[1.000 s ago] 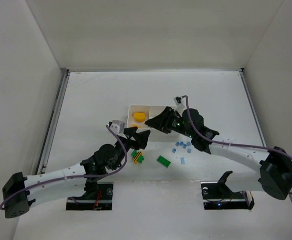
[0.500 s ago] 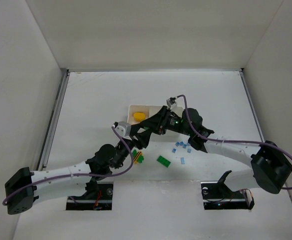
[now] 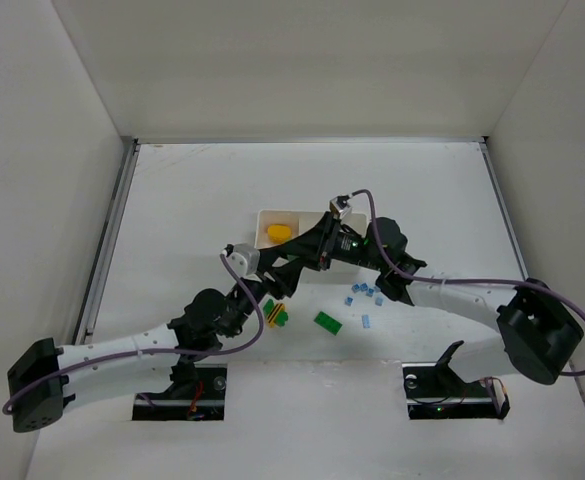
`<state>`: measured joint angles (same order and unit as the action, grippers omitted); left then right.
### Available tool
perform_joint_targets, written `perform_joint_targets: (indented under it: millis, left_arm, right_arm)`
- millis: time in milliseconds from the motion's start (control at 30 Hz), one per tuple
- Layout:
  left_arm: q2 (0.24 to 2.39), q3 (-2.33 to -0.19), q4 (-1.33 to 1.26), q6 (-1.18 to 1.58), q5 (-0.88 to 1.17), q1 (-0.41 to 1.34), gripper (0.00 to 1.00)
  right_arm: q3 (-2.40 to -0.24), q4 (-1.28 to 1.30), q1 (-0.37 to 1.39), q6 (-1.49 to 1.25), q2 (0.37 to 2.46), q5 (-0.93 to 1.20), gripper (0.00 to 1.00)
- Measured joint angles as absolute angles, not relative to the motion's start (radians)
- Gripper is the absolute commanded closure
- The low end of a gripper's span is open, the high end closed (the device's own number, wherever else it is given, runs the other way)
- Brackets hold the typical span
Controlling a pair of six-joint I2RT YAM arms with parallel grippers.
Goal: Sort the legos into containers by color
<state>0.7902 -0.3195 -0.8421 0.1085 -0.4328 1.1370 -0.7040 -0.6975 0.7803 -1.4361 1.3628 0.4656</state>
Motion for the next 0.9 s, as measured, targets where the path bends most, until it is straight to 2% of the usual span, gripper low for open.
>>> perform_joint_targets:
  millis: [433, 733, 900]
  left_arm:
    - [0.769, -0.321, -0.832, 0.084, -0.392, 1.132, 0.78]
    - [0.72, -0.323, -0.774, 0.085, -0.393, 1.15, 0.85]
    - [0.715, -0.323, -0.751, 0.087, -0.395, 1.153, 0.87]
  right_arm:
    - [-0.703, -0.761, 0.773, -1.489, 1.382, 0.543, 0.61]
    - [-0.703, -0.793, 0.773, -1.501, 1.383, 0.574, 0.42]
    - [-0.703, -0.797, 0.772, -1.5, 1.382, 0.586, 0.38]
